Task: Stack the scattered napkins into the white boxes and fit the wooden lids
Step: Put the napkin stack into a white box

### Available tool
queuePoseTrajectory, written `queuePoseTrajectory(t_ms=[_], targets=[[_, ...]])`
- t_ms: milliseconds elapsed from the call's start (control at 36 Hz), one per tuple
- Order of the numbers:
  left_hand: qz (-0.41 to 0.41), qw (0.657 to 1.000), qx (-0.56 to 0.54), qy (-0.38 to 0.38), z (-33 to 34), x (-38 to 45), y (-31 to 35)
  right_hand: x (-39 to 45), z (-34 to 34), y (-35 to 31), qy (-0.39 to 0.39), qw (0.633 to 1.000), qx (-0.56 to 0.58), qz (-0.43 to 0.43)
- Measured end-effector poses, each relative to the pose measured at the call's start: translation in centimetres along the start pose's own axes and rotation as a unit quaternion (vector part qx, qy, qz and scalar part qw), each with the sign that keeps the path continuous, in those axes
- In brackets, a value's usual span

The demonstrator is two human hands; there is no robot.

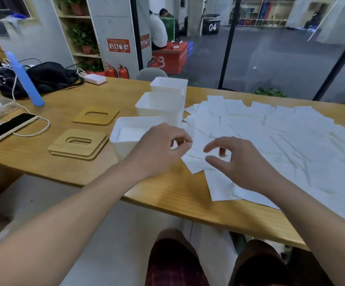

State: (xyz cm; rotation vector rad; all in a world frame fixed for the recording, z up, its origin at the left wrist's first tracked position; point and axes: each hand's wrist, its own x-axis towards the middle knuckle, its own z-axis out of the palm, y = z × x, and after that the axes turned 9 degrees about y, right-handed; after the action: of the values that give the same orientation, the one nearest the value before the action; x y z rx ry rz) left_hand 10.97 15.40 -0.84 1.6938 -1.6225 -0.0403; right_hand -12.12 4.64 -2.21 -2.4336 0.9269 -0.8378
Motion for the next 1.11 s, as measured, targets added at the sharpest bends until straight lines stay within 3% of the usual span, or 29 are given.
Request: queuePoseTrajectory(t_ms=[250, 583, 944, 1111], targets=[[-0.041, 0.996, -0.030, -0.068, 9.3, -3.0, 2.9, -8.5, -1.7, 5.4, 0.029, 0.995, 0.007, 0.100], [-0.009, 0.998, 0.020, -0.052, 14.0, -4.5, 6.0, -12.2, -1.3, 8.5, 0.088, 0.995, -0.040, 0.038], [-0.038, 0.998, -0.018, -0.045, 14.3, -5.1, 6.7, -12.3, -0.9, 8.8, 0.117, 0.991, -0.066, 0.021], [-0.097, 0.992, -0.073, -0.038, 13.7, -4.3, 8.6, -12.8, -2.3, 8.4, 0.151, 0.987, 0.046, 0.027]])
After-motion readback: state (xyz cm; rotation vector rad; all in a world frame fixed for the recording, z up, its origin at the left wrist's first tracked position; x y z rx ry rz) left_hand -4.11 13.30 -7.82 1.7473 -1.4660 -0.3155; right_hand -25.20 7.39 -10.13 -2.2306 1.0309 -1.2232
